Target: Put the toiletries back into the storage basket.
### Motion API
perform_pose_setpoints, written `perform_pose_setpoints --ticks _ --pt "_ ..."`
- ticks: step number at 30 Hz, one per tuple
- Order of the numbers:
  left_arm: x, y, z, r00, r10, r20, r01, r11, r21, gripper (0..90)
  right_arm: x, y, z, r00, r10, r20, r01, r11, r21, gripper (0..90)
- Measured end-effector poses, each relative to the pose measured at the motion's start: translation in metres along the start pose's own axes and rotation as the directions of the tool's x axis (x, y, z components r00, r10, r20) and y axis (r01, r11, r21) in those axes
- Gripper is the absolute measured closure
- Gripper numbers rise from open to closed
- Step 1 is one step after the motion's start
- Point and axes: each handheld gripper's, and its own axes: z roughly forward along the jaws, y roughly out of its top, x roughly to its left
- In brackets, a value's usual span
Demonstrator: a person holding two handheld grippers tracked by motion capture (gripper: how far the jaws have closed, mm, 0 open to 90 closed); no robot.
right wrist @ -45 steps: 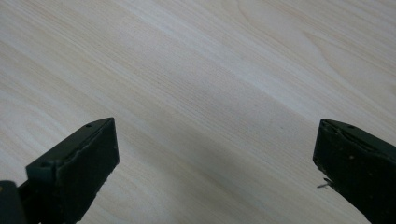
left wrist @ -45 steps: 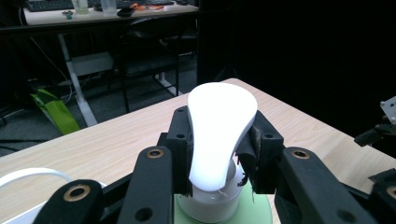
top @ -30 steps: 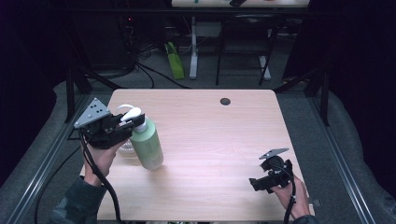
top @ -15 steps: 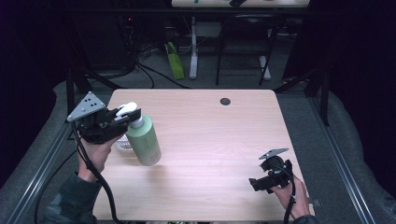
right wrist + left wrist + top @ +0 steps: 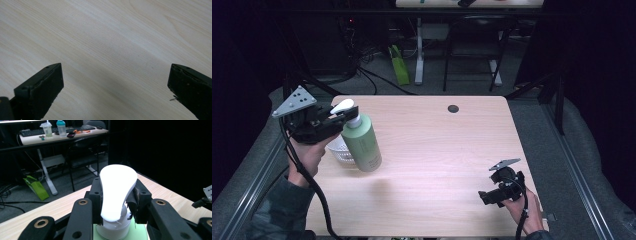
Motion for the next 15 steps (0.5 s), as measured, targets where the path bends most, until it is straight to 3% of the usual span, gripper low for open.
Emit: perform_pose_setpoints --ticks 15 --pt "0.009 0.014 -0.002 0.9996 0.014 -0.024 -0.014 0.9999 -0.006 67.2 0.000 0.000 0.001 1.0000 -0.003 -0.001 0.003 1.0000 0.004 0.0"
